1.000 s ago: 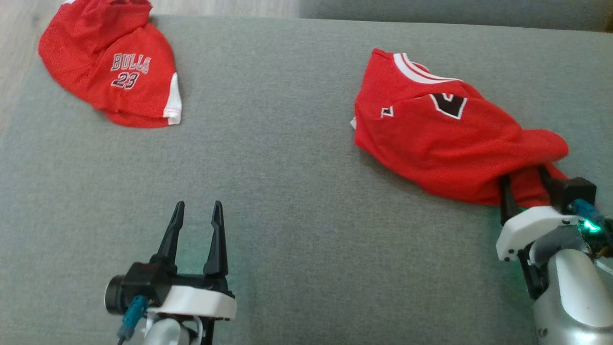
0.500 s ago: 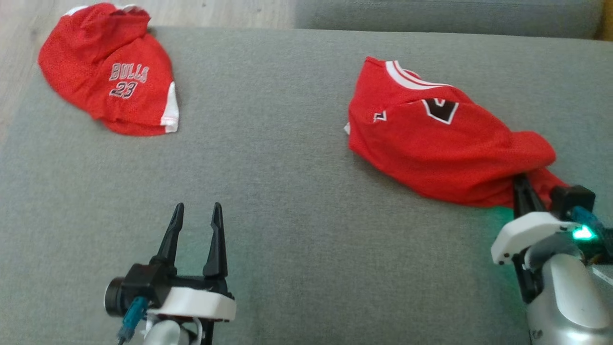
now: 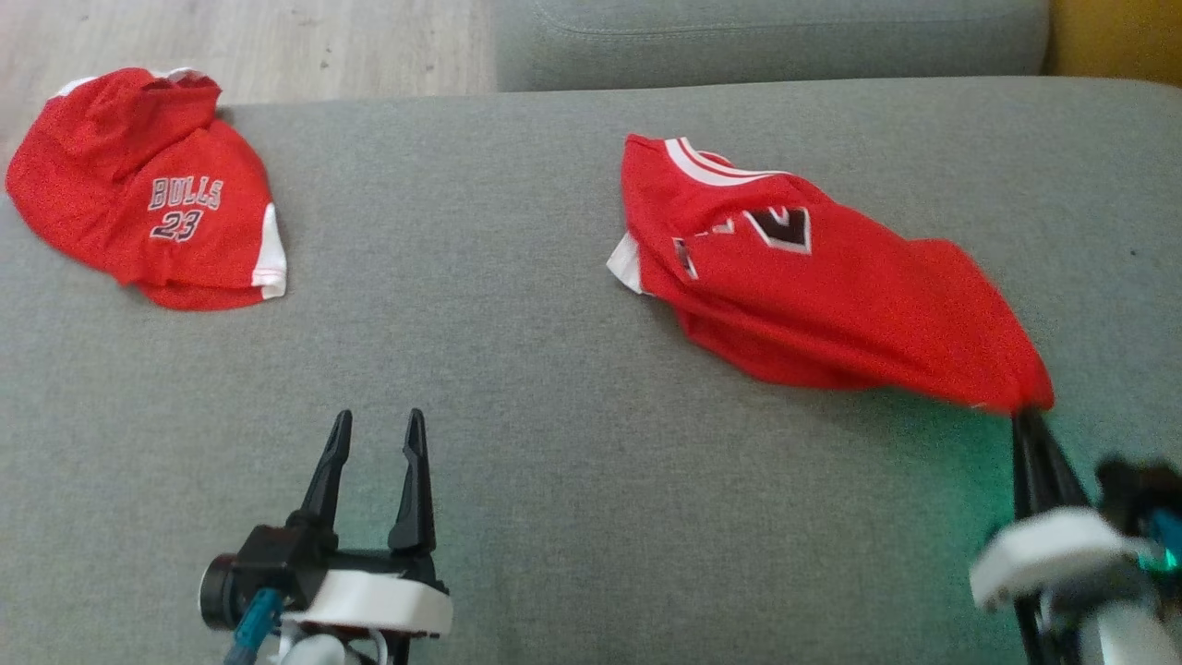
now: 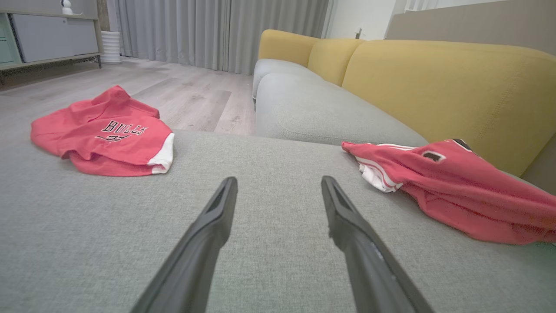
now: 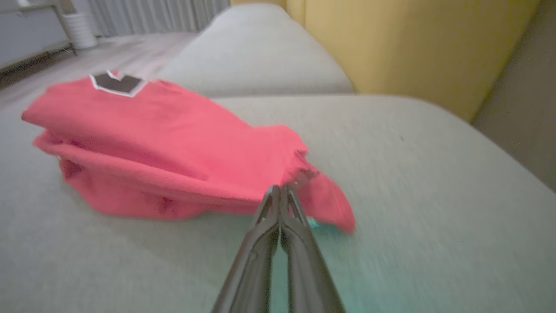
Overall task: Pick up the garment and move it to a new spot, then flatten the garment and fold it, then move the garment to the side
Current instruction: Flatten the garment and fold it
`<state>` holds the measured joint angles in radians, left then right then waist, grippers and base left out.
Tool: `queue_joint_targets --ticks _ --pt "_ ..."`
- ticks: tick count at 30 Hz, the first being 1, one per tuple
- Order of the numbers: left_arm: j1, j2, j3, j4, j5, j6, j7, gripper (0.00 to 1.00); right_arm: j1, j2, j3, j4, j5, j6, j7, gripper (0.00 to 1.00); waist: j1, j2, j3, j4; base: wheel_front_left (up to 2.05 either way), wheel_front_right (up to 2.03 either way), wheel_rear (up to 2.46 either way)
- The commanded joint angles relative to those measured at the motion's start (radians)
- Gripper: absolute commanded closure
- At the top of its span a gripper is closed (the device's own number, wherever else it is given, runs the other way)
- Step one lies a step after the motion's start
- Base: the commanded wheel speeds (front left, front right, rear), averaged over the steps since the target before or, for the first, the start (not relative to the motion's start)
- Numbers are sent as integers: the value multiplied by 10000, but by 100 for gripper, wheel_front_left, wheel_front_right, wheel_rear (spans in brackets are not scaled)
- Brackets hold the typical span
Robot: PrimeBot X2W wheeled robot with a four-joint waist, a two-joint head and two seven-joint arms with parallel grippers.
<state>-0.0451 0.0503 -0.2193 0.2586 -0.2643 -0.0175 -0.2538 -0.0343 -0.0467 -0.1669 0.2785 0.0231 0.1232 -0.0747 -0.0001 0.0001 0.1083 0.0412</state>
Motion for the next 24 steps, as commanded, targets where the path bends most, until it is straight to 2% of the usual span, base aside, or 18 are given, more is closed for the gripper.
queue_joint_targets --ticks 1,4,9,10,11,12,17,24 --pt "-153 -1 427 -336 44 6 -80 0 220 -39 147 -509 231 75 168 100 1 -1 56 -63 0 0 0" --pt "-187 -1 456 -363 68 -22 -80 0 755 -38 -25 -393 291 75 451 100 1 -1 147 -128 0 0 0" --pt "-277 -1 462 -350 94 -66 -80 0 639 -37 -237 289 -46 75 431 100 1 -1 262 -187 0 0 0" --pt "-298 -1 460 -337 97 -75 -80 0 521 -37 -270 437 -135 75 341 88 1 -1 284 -203 0 0 0" --pt "-319 -1 454 -311 102 -89 -80 0 381 -37 -240 542 -136 75 212 18 1 -1 308 -221 0 0 0" --pt "-345 -1 442 -271 94 -112 -80 0 236 -37 -204 608 -48 75 70 0 1 -1 321 -237 0 0 0" --pt "-812 -1 301 12 -397 -342 -24 0 -395 -36 -270 248 50 75 -517 0 1 -1 440 -416 0 0 0" --pt "-2912 15 -298 1157 -358 -677 1080 0 -1253 -36 140 -1301 -3 75 -800 0 1 -1 1036 -1031 0 0 0"
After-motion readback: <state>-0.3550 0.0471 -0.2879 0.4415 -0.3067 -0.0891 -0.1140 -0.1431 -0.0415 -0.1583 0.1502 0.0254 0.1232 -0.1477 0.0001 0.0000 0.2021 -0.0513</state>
